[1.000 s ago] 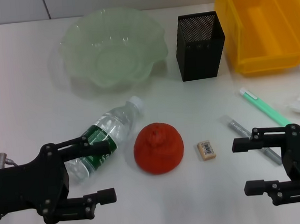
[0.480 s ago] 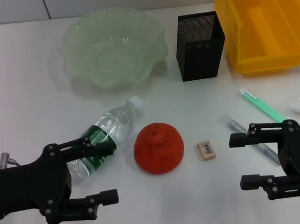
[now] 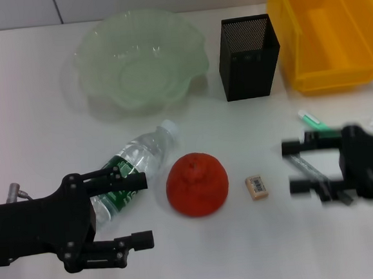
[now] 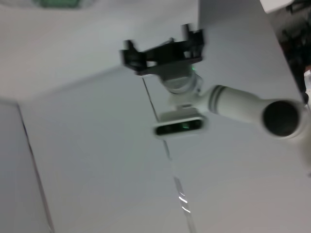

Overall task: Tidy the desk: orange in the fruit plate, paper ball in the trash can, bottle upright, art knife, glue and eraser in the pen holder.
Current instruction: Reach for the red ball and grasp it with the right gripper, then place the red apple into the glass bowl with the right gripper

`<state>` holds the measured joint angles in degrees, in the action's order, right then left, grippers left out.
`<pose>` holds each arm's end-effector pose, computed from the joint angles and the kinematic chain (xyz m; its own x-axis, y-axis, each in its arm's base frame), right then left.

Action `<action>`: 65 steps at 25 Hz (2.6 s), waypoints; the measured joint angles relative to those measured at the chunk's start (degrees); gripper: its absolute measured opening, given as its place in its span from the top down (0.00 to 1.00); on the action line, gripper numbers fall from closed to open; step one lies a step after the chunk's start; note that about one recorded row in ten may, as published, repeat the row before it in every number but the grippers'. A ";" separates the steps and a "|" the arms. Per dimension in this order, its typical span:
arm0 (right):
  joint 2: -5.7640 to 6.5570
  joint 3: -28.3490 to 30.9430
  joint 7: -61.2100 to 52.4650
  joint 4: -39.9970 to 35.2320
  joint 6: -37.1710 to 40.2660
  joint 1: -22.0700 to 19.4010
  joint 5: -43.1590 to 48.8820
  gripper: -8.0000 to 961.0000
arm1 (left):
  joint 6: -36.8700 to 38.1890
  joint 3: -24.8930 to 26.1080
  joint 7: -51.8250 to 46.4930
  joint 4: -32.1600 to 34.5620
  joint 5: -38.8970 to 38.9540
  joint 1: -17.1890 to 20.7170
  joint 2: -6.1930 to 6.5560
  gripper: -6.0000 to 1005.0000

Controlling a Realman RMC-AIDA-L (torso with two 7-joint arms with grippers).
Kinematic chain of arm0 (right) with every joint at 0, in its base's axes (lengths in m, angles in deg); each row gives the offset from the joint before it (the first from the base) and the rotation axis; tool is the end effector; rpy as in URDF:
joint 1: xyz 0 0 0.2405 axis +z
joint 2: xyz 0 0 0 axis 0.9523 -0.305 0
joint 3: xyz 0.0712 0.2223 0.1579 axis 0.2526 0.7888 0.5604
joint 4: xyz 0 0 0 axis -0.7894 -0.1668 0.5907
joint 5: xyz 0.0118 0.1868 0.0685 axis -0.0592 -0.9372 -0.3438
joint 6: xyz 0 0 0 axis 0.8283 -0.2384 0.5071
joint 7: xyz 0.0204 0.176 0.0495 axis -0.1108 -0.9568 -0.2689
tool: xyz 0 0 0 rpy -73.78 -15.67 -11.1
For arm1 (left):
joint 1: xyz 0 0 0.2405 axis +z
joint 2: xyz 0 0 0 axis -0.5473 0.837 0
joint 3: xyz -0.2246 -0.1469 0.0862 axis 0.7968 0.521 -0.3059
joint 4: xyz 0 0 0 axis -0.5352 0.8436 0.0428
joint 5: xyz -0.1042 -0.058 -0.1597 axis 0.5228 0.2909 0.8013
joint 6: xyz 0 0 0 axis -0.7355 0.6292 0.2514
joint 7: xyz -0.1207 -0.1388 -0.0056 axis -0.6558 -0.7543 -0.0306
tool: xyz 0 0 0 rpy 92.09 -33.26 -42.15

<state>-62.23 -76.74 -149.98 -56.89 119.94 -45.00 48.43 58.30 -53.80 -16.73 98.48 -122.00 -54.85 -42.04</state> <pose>0.2502 0.2737 -0.0212 0.7442 -0.3228 -0.5848 -0.3137 -0.9418 0.1207 -0.2595 0.2405 -0.0302 0.7153 0.1688 0.6782 0.1641 -0.9838 0.0717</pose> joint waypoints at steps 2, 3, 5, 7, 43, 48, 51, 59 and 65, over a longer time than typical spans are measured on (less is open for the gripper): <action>-0.41 -1.72 -10.43 -6.78 -1.08 2.02 0.73 0.37 | -0.10 -0.04 -0.46 0.01 -0.41 -0.15 0.11 0.20; -0.61 -3.45 -15.92 -10.37 -1.74 3.05 1.38 0.37 | -0.25 0.13 -0.53 0.01 -0.75 -0.15 0.23 0.20; -0.75 -8.05 -24.69 -15.97 -3.14 5.02 2.74 0.37 | -0.43 0.26 -0.56 0.01 -1.05 -0.10 0.32 0.20; -0.78 -12.78 -31.61 -19.56 -4.58 7.04 4.17 0.38 | -1.39 0.40 -0.58 -0.08 -1.37 0.41 0.50 0.20; -1.65 -52.50 -47.47 -3.00 -38.66 25.01 3.31 0.66 | -4.17 0.42 -0.62 -0.45 -2.28 1.13 0.69 0.20; -1.65 -52.53 -47.50 -3.35 -37.73 25.00 2.77 0.84 | -4.28 0.42 -0.61 -0.52 -2.28 1.27 0.56 0.20; -1.60 -52.49 -47.51 -3.75 -36.96 25.08 2.74 0.86 | -4.28 0.42 -0.61 -0.52 -2.28 1.27 0.54 0.20; -1.25 -51.98 -47.54 -4.33 -35.34 25.11 2.70 0.90 | -4.27 0.42 -0.61 -0.52 -2.27 1.28 0.54 0.20; -1.01 -49.52 -48.43 -8.99 -31.60 24.03 3.64 0.93 | -4.26 0.42 -0.61 -0.52 -2.27 1.28 0.62 0.20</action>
<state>-63.24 -126.27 -198.41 -65.88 88.33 -20.97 52.07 54.04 -53.38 -17.34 97.96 -124.27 -53.57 -41.42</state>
